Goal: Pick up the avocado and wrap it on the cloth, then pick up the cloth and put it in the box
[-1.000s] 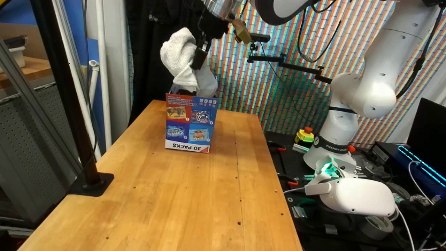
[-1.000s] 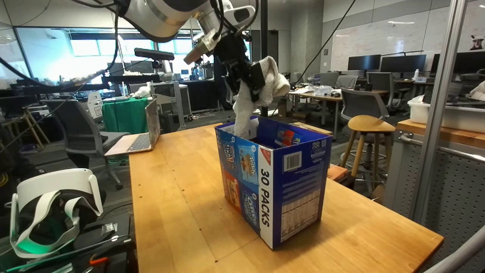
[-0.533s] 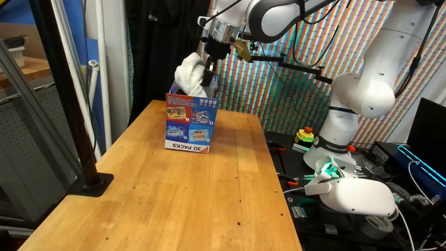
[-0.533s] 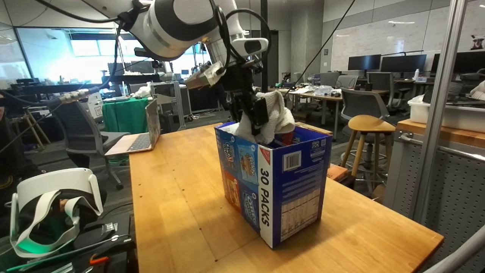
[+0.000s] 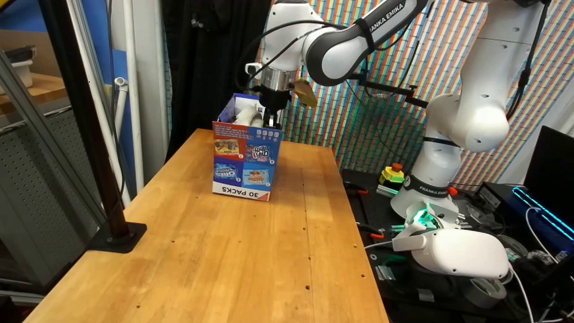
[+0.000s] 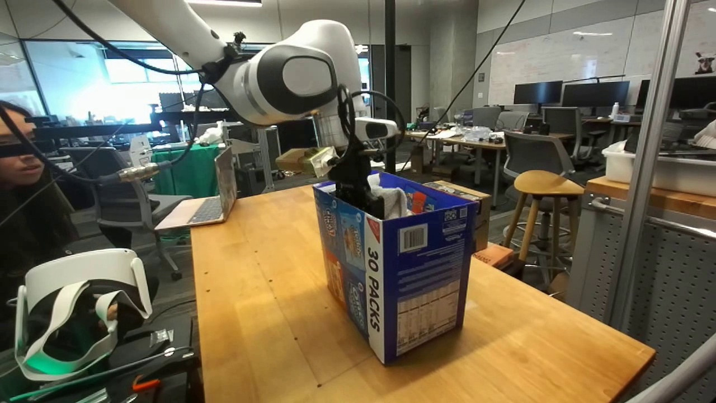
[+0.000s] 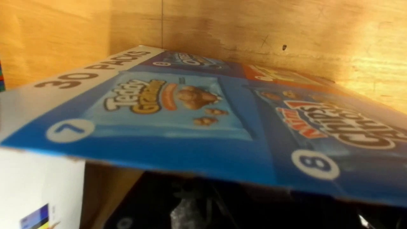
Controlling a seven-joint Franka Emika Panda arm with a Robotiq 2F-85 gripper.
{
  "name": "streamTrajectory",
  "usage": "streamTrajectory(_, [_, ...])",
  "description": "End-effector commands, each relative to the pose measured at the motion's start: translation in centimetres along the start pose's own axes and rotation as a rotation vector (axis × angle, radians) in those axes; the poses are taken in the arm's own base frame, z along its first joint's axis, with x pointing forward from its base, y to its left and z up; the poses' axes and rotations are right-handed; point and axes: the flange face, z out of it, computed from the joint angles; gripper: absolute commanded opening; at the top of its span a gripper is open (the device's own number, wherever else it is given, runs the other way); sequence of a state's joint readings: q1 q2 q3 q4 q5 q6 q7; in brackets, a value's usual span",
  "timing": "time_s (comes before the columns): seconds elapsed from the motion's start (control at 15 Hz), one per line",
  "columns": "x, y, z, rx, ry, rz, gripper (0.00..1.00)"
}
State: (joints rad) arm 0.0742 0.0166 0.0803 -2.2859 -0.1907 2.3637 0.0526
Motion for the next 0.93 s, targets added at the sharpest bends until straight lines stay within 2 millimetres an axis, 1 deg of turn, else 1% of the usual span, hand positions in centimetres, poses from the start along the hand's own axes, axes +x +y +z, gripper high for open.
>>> streamTrajectory(0.0, [1.2,-0.2,2.2,-0.015,-0.073,-0.024,0.08])
streamTrajectory(0.2, [1.6,-0.4,3.2,-0.016,-0.107,-0.025,0.09])
streamTrajectory(0.27, [1.7,-0.5,3.2,-0.015,-0.111,-0.028,0.46])
streamTrajectory(0.4, [2.2,-0.7,2.3,-0.021,-0.092,-0.026,0.46])
streamTrajectory(0.53, [2.9,-0.8,0.9,-0.028,-0.060,-0.028,0.59])
streamTrajectory(0.6, [3.4,-0.8,-0.3,-0.033,-0.037,-0.030,0.68])
streamTrajectory(0.87, [5.0,-1.0,-4.7,-0.059,0.053,-0.041,0.97])
